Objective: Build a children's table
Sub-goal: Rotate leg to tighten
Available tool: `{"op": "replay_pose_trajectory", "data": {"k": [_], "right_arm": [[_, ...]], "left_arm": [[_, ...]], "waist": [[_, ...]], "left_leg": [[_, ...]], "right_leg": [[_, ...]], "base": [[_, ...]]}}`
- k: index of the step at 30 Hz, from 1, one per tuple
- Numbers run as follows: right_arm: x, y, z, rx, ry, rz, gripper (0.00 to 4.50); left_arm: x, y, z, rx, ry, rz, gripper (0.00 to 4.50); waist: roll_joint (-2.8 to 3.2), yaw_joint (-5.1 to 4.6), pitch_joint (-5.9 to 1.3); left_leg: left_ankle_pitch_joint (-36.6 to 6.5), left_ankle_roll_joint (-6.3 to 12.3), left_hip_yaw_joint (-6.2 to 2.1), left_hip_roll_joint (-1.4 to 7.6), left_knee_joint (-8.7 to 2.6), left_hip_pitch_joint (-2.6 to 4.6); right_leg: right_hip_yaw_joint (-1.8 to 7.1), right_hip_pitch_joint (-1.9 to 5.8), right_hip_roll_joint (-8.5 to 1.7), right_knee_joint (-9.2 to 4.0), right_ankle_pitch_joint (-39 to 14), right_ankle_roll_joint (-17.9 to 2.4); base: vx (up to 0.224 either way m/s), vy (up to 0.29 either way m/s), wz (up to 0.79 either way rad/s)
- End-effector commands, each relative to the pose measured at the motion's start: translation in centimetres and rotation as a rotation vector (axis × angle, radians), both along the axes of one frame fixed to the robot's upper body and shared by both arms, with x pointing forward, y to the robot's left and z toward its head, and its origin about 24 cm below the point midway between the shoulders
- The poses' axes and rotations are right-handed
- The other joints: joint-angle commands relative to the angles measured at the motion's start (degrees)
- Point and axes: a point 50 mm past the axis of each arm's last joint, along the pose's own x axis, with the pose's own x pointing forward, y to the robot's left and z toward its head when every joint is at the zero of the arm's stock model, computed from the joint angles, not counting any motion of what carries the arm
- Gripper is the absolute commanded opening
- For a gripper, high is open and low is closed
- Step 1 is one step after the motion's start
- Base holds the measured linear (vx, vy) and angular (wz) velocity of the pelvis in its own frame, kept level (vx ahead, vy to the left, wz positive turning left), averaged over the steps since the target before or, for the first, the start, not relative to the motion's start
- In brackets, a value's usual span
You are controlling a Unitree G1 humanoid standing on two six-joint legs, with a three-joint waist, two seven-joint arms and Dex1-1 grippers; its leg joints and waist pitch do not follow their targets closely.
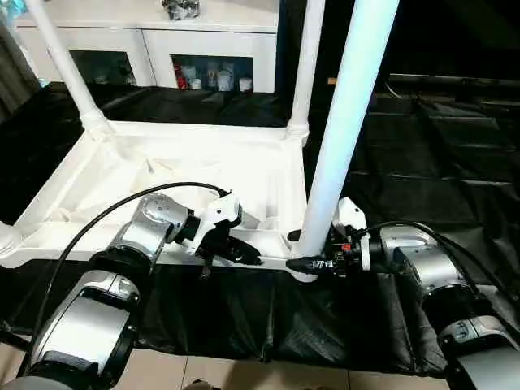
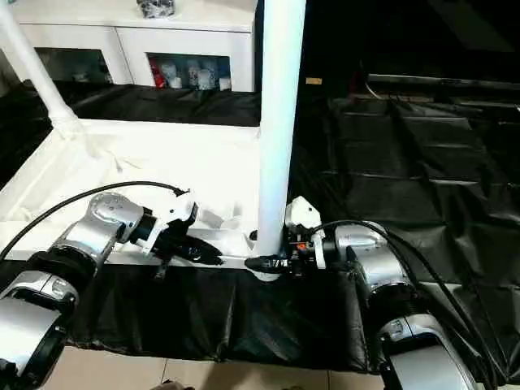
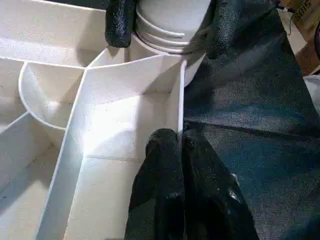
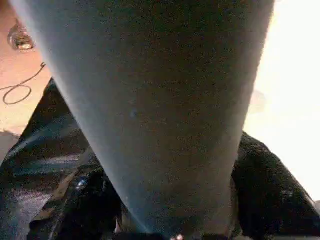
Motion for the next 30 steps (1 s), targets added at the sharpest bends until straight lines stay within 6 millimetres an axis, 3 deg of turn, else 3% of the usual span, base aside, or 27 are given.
{"op": "replay_pose_trajectory", "data": {"k": [1,4,9,13,15,18,20,22,27,30], "right_arm": [[-0.4,1.1,-0.2,0.063,0.031,-0.018,2.63],[-0.1,1.4,-0.8,0.083,0.029,-0.156,2.63],[0.9,2.3,-2.1,0.052,-0.032,-0.444,2.63],[1.4,3.3,-2.4,0.05,-0.043,-0.611,2.63],[2.1,4.4,-2.7,0.031,-0.041,-0.779,2.63],[2.4,5.4,-2.8,0.022,-0.039,-0.857,2.63],[2.6,6.3,-2.6,0.029,-0.05,-0.876,2.63],[2.7,6.4,-2.2,0.037,-0.09,-0.865,3.19],[2.9,5.2,-1.4,0.083,-0.114,-0.788,3.55],[2.6,4.2,-1.2,0.067,-0.115,-0.654,3.68]], "left_arm": [[0.6,-0.8,0.4,-0.036,-0.032,0.071,0.0],[1.1,-1.2,0.2,-0.026,-0.063,0.158,0.0],[2.0,-3.2,0.0,-0.051,-0.112,0.328,0.0],[2.3,-4.6,-0.2,-0.044,-0.147,0.403,0.0],[2.6,-6.2,-0.3,-0.044,-0.172,0.485,0.0],[2.5,-7.4,-0.3,-0.054,-0.183,0.505,0.0],[2.3,-7.9,-0.4,-0.059,-0.192,0.498,0.0],[2.2,-7.9,-0.5,-0.052,-0.203,0.482,0.0],[2.1,-6.3,-0.6,-0.026,-0.23,0.416,0.0],[1.8,-5.0,-0.6,-0.006,-0.24,0.325,0.0]], "waist": [[-0.51,-0.01,-3.62],[-0.67,0.06,-3.44],[-0.62,-0.97,-3.07],[-0.63,-1.38,-3.05],[-0.41,-1.76,-3.07],[-0.53,-1.96,-3.04],[-0.35,-2.1,-3.08],[-0.36,-2.13,-3.24],[-0.44,-2.3,-3.38],[-0.42,-2.3,-3.52]], "left_leg": [[-10.13,4.71,-0.91,2.16,-3.64,1.01],[-10.58,3.91,-0.92,2.12,-3.69,1.0],[-14.22,1.31,-1.24,1.75,-3.93,1.49],[-14.58,1.76,-1.29,1.68,-4.03,1.43],[-14.9,1.24,-1.37,1.65,-4.15,1.57],[-15.27,1.44,-1.36,1.49,-4.11,1.42],[-15.08,1.63,-1.34,1.47,-4.13,1.32],[-14.56,2.24,-1.34,1.45,-4.09,1.11],[-13.43,3.51,-1.32,1.45,-4.01,0.65],[-12.2,4.48,-1.24,1.37,-3.76,0.49]], "right_leg": [[2.63,2.98,-4.73,-3.91,-10.96,-13.87],[2.66,2.82,-4.89,-4.06,-13.1,-13.08],[2.64,2.25,-5.02,-5.34,-23.26,-10.21],[2.68,2.22,-4.85,-5.5,-23.05,-9.69],[2.64,2.08,-4.79,-5.45,-22.61,-9.89],[2.67,2.15,-4.87,-5.66,-23.26,-9.72],[2.73,2.12,-4.83,-5.67,-22.55,-9.51],[2.74,2.33,-4.82,-5.42,-20.23,-9.83],[2.73,2.85,-4.79,-4.91,-15.97,-10.82],[2.71,3.14,-4.81,-4.72,-14.13,-11.46]], "base": [[0.0,0.0,0.0],[0.0,0.0,0.0],[0.0,0.0,0.0],[0.0,0.0,0.0],[0.0,0.0,0.0],[0.0,0.0,0.0],[0.0,0.0,0.0],[0.0,0.0,0.0],[0.0,0.0,0.0],[0.0,0.0,0.0]]}}
